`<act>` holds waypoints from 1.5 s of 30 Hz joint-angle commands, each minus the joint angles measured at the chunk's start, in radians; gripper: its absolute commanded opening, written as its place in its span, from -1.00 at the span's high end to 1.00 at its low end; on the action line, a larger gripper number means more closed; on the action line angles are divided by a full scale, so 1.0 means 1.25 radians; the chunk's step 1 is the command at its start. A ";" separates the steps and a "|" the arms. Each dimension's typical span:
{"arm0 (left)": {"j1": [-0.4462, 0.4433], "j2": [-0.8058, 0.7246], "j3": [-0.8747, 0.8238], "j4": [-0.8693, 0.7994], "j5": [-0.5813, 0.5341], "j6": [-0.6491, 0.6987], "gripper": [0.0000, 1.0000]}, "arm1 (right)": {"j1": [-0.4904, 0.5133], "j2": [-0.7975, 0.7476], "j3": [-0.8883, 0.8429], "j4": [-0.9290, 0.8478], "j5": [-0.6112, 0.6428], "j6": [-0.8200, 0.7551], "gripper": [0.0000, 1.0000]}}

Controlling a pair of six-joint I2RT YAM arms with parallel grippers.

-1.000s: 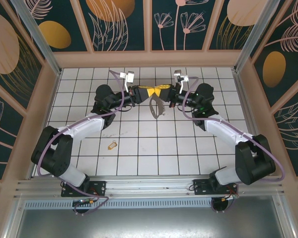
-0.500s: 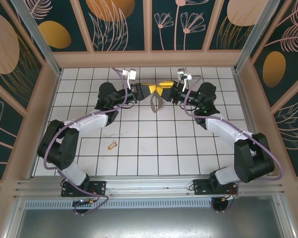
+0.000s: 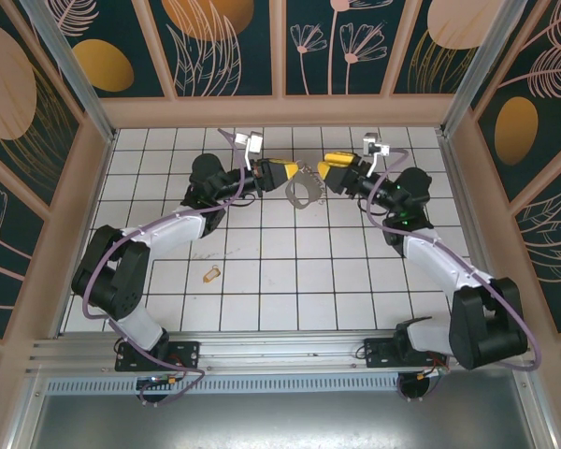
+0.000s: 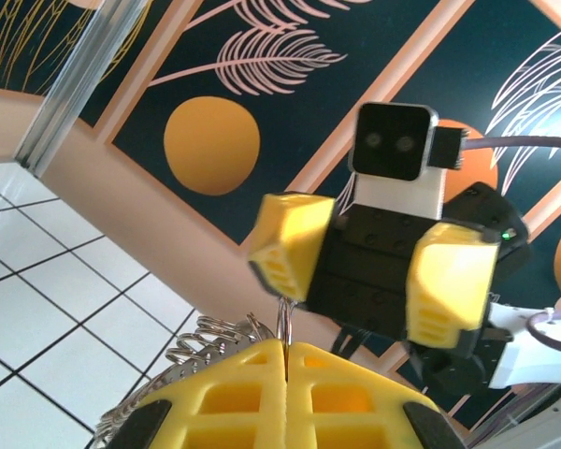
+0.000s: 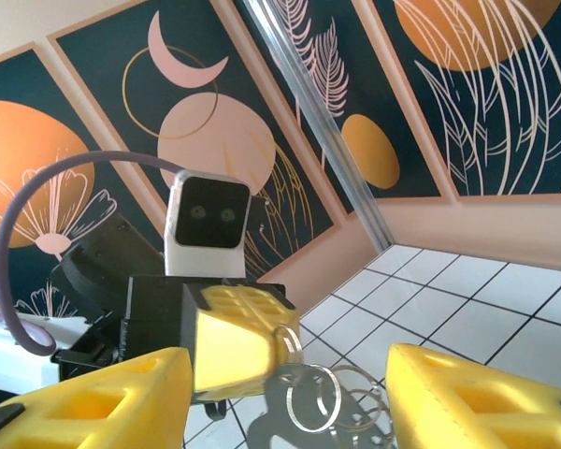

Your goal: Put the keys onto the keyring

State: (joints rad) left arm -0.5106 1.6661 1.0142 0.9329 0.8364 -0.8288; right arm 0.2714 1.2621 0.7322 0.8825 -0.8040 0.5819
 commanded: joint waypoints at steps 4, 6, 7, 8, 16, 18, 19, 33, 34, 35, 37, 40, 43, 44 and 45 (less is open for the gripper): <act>-0.001 -0.039 0.042 -0.075 0.003 0.093 1.00 | -0.003 -0.052 -0.053 0.006 0.010 0.022 -0.03; -0.001 -0.043 0.042 -0.079 0.007 0.096 1.00 | -0.002 -0.056 -0.064 0.019 0.008 0.034 0.03; -0.001 -0.045 0.042 -0.079 0.009 0.098 1.00 | -0.001 -0.056 -0.069 0.030 0.006 0.043 0.05; -0.001 -0.047 0.039 -0.078 0.008 0.100 1.00 | 0.000 -0.056 -0.073 0.040 0.005 0.052 0.07; -0.001 -0.069 0.032 -0.086 0.021 0.146 1.00 | 0.049 -0.036 -0.080 0.111 0.011 0.091 0.16; -0.001 -0.070 0.035 -0.081 0.036 0.151 1.00 | 0.060 -0.028 -0.070 0.110 -0.002 0.070 0.24; -0.001 -0.071 0.034 -0.078 0.042 0.152 1.00 | 0.062 -0.027 -0.067 0.107 -0.010 0.057 0.27; -0.001 -0.091 0.050 -0.060 0.076 0.155 1.00 | 0.063 -0.005 -0.036 0.114 -0.037 0.013 0.35; -0.001 -0.092 0.050 -0.062 0.076 0.156 1.00 | 0.063 -0.003 -0.031 0.114 -0.037 0.013 0.35; -0.001 -0.093 0.051 -0.067 0.079 0.157 1.00 | 0.063 -0.001 -0.025 0.112 -0.036 0.013 0.34; -0.001 -0.092 0.055 -0.070 0.083 0.159 1.00 | 0.063 0.000 -0.012 0.105 -0.035 0.008 0.33; -0.001 -0.092 0.059 -0.082 0.089 0.166 1.00 | 0.063 0.000 0.017 0.070 -0.043 -0.017 0.30; -0.001 -0.092 0.068 -0.108 0.096 0.180 1.00 | 0.063 0.002 0.058 -0.018 -0.054 -0.078 0.25; -0.001 -0.092 0.071 -0.117 0.097 0.185 1.00 | 0.063 0.001 0.073 -0.056 -0.059 -0.105 0.24; -0.001 -0.093 0.073 -0.125 0.099 0.190 1.00 | 0.063 0.000 0.088 -0.091 -0.064 -0.133 0.23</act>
State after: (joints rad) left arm -0.5106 1.5856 1.0653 0.7856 0.9352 -0.6338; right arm 0.3462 1.2617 0.7792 0.8650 -0.8433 0.5247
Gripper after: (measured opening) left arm 0.058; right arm 0.384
